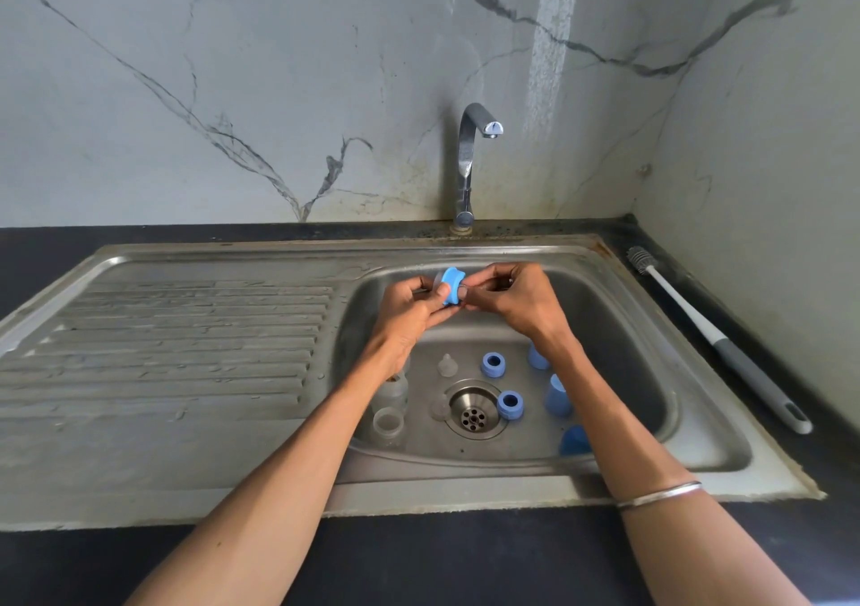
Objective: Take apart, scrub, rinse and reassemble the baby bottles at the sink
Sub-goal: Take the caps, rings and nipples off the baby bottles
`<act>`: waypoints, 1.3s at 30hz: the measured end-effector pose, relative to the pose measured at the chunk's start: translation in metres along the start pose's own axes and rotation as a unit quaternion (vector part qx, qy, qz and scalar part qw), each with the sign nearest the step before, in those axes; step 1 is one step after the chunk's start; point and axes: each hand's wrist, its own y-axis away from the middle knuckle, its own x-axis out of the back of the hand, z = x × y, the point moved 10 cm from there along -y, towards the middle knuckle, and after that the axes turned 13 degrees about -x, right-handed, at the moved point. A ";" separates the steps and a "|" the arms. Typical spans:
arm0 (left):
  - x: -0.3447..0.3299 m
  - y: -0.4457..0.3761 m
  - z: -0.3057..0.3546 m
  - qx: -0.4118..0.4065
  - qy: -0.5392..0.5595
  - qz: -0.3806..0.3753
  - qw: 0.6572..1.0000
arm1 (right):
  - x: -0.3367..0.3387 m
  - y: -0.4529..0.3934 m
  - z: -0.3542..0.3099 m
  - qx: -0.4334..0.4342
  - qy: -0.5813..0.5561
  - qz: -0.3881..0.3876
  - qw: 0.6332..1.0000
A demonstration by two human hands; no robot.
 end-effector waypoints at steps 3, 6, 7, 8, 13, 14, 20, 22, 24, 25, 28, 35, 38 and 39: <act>-0.001 0.000 -0.003 0.003 0.002 0.003 1.000 | 0.000 -0.002 0.003 -0.008 0.022 -0.022 0.999; 0.000 -0.001 -0.005 0.006 0.013 0.008 1.000 | 0.003 -0.003 0.000 0.008 0.060 -0.001 0.998; -0.001 0.000 -0.006 0.007 0.019 0.008 1.000 | 0.001 -0.003 -0.001 0.020 0.085 0.003 0.996; -0.001 0.000 -0.007 0.008 0.025 0.007 1.000 | -0.002 -0.003 -0.002 0.026 0.100 0.003 0.995; -0.004 0.002 -0.004 0.008 0.052 0.001 0.999 | -0.002 0.000 -0.009 0.049 0.109 0.036 0.992; -0.004 0.002 -0.003 0.006 0.056 0.003 0.998 | -0.001 0.001 -0.010 0.053 0.114 0.039 0.991; 0.006 0.000 0.003 -0.015 0.025 0.031 0.999 | 0.002 -0.002 -0.010 0.045 0.109 0.034 0.992; 0.003 0.001 0.004 -0.016 0.014 0.010 1.000 | 0.006 -0.003 -0.009 0.041 0.105 0.034 0.993; 0.002 0.001 0.005 -0.016 0.008 0.005 1.000 | 0.010 -0.004 -0.009 0.037 0.100 0.035 0.994; 0.003 0.001 0.005 -0.015 0.012 0.009 1.000 | 0.012 -0.003 -0.009 0.036 0.098 0.036 0.994; 0.005 0.000 0.005 -0.006 0.026 0.015 1.000 | 0.015 -0.003 -0.008 0.033 0.096 0.037 0.994; -0.008 0.002 0.003 -0.007 -0.022 -0.047 0.999 | 0.023 -0.005 -0.006 0.024 0.115 0.059 0.991; -0.004 0.001 0.002 -0.010 -0.058 -0.036 0.998 | 0.028 -0.006 -0.004 0.012 0.131 0.070 0.989; -0.001 0.001 0.003 -0.014 -0.069 -0.033 0.997 | 0.030 -0.007 -0.003 0.007 0.139 0.074 0.987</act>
